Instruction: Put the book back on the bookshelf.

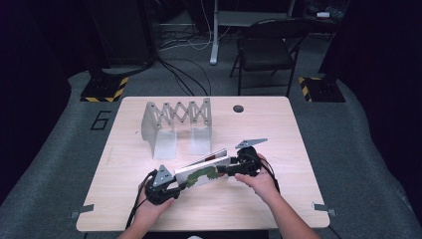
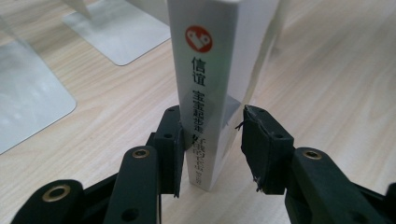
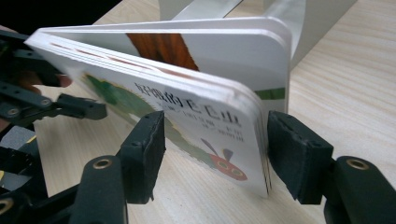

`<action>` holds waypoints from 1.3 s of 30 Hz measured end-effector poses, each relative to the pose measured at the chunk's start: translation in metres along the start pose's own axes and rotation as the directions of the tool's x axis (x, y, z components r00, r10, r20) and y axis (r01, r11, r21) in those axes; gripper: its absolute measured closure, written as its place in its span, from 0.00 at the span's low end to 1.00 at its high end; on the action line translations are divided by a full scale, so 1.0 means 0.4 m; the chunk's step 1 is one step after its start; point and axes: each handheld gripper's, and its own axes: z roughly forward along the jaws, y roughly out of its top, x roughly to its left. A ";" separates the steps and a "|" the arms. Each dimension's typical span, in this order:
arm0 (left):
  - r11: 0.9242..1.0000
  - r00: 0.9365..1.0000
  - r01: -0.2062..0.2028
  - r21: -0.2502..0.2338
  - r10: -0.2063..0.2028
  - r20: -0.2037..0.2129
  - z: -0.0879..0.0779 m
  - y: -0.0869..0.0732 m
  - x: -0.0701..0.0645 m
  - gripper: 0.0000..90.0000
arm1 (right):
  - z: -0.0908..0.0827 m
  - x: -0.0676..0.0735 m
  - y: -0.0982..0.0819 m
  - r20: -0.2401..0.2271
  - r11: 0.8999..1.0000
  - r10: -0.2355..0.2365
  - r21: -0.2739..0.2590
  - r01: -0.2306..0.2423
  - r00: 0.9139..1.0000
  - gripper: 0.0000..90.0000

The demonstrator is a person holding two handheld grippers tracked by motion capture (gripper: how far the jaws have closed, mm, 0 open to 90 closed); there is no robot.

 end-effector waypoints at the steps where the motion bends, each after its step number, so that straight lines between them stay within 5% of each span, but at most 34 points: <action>1: 1.000 1.000 -0.009 -0.002 0.009 0.005 -0.002 0.001 -0.002 0.67 | 0.000 -0.003 -0.002 0.000 1.000 -0.004 -0.002 0.004 1.000 0.42; 6: 1.000 0.999 -0.024 -0.001 0.024 0.035 -0.008 0.006 -0.007 0.64 | 0.000 -0.011 -0.008 0.016 1.000 -0.020 0.007 0.020 1.000 0.43; 9: 0.998 0.999 0.016 -0.056 -0.014 0.042 -0.008 0.009 -0.004 0.64 | 0.000 -0.016 -0.012 0.019 1.000 -0.010 0.008 0.010 1.000 0.44; 19: 0.996 0.998 0.027 -0.089 -0.021 0.066 -0.011 0.033 0.009 0.64 | -0.005 -0.018 -0.028 0.038 1.000 0.014 0.009 -0.014 0.999 0.45; 25: 0.997 0.996 0.045 -0.066 -0.039 0.083 0.001 0.048 0.010 0.59 | -0.013 -0.020 -0.041 0.057 1.000 0.029 0.009 -0.029 0.998 0.45; 39: 0.998 0.996 0.009 -0.064 -0.003 0.093 0.032 0.067 -0.006 0.62 | -0.021 -0.028 -0.063 0.101 0.999 0.050 0.013 -0.052 0.994 0.46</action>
